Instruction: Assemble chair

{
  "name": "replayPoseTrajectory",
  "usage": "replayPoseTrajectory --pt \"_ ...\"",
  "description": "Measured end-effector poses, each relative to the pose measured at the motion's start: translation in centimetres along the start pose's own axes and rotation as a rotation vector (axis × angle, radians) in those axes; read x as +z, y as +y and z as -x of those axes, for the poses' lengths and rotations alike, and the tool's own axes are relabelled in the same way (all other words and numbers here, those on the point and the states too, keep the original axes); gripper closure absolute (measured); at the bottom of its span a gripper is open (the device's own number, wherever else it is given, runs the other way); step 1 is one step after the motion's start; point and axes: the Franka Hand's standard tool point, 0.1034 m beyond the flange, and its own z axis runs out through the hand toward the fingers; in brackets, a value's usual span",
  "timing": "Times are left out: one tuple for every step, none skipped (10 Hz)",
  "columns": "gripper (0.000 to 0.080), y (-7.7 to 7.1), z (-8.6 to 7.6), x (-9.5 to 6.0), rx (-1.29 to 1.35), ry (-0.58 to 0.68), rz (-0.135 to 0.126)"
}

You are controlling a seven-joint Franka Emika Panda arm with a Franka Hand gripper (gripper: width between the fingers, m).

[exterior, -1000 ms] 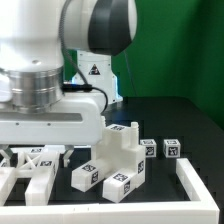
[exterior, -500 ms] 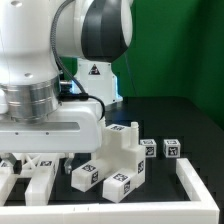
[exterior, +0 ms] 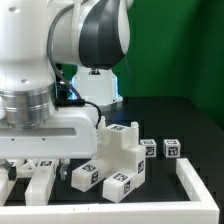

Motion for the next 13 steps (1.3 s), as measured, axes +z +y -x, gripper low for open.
replayPoseTrajectory --pt "0.0150 -0.1 0.2 0.6 0.001 -0.007 0.002" --pt "0.0150 -0.3 0.2 0.9 -0.002 -0.007 0.004" --pt "0.0150 -0.3 -0.1 1.1 -0.005 0.008 0.010" --pt "0.0150 -0.3 -0.1 1.1 -0.005 0.008 0.010" --pt "0.0150 -0.2 -0.1 1.1 -0.004 0.008 0.010" --pt "0.0150 -0.2 -0.1 1.1 -0.004 0.008 0.010" --pt "0.0150 -0.2 0.0 1.3 -0.001 0.006 0.008" --pt "0.0150 0.1 0.2 1.6 0.007 0.001 0.005" --pt "0.0150 0.1 0.3 1.8 0.008 -0.003 0.006" --pt "0.0150 0.0 0.4 2.0 0.006 -0.005 0.005" --pt "0.0150 -0.1 0.4 2.1 0.004 0.001 0.008" --pt "0.0150 -0.2 0.6 2.4 0.001 0.013 0.015" --pt "0.0150 -0.3 0.8 2.6 0.000 0.017 0.017"
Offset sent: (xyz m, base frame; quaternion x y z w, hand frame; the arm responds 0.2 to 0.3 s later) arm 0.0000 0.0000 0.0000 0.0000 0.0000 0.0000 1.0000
